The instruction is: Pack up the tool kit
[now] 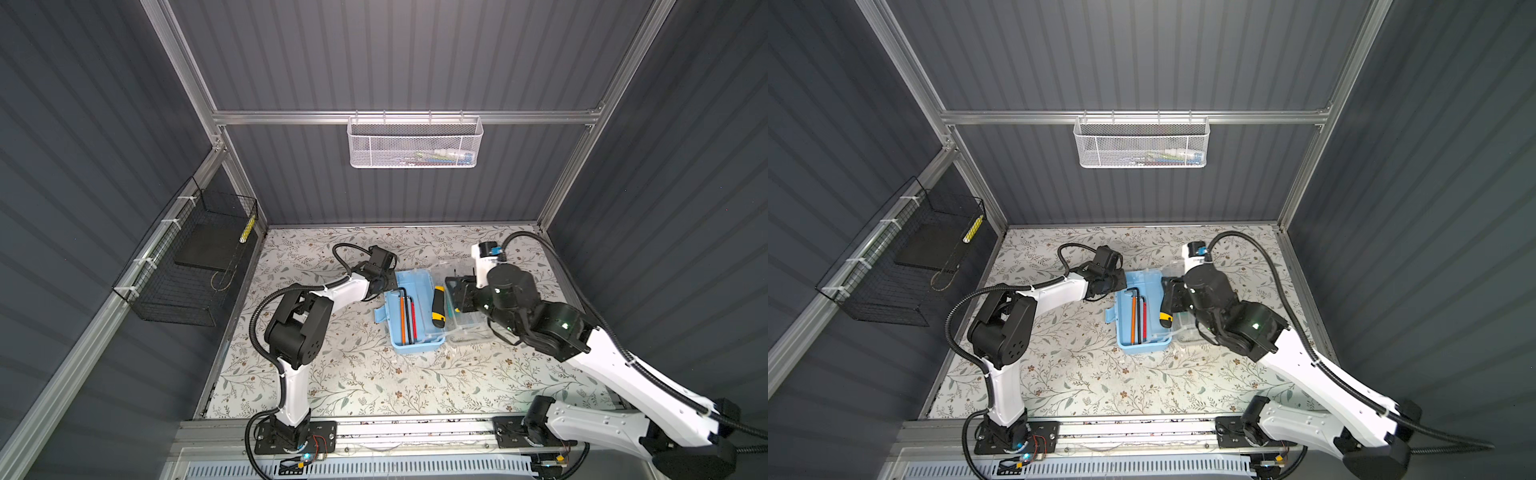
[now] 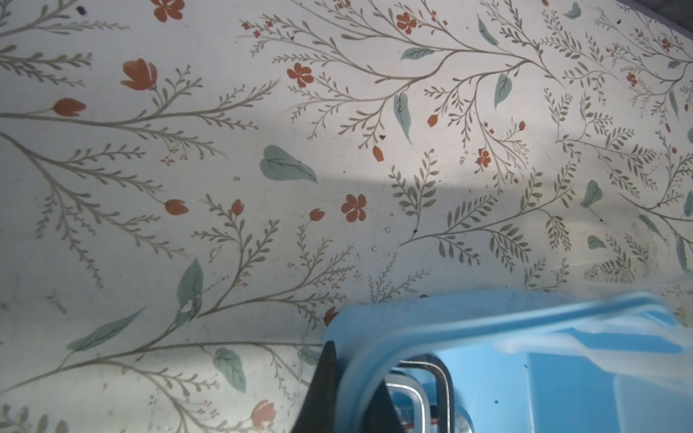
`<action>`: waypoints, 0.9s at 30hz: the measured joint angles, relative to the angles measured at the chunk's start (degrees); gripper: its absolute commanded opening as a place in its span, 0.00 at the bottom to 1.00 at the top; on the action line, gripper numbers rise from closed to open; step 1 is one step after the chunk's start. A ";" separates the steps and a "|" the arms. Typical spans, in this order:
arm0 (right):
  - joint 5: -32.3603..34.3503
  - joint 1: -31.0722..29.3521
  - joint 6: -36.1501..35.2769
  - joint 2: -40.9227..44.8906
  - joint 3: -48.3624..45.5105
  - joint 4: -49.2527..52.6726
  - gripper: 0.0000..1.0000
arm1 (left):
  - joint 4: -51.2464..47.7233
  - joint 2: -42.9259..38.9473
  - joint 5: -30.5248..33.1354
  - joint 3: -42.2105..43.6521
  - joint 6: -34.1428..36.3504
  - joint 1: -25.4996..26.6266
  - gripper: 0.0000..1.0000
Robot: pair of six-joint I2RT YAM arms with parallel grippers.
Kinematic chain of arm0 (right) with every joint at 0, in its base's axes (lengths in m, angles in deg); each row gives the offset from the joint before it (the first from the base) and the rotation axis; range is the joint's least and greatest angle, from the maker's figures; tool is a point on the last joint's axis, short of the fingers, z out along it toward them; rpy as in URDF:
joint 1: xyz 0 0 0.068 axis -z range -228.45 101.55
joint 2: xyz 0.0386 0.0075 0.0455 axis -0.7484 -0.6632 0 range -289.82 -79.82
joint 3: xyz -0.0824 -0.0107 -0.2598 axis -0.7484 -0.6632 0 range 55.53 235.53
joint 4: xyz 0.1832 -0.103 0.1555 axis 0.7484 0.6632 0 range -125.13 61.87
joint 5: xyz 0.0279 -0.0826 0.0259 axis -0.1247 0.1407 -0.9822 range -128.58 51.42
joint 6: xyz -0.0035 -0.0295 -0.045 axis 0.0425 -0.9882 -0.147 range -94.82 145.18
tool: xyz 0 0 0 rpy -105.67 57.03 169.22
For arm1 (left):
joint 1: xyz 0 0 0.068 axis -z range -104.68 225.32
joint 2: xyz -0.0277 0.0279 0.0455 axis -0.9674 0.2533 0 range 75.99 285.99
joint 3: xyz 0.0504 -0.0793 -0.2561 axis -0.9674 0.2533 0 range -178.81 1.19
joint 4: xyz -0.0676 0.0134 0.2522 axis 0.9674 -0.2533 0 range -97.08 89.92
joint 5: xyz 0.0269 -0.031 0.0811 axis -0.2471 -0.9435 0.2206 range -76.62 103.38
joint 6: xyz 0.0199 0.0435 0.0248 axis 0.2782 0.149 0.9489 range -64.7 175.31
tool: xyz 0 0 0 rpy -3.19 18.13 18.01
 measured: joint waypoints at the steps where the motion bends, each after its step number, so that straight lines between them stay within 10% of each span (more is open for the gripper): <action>1: 0.07 1.81 0.35 1.27 -0.48 0.39 0.55 | 0.00 0.00 0.00 0.00 0.00 0.00 0.00; 10: -5.57 20.26 7.15 13.38 -18.82 4.57 0.53 | -0.50 0.00 -0.39 -0.48 0.15 -0.02 0.20; 27: -17.81 30.49 13.49 18.29 -35.28 3.32 0.55 | -0.96 0.00 -2.01 -6.73 2.56 -0.76 0.14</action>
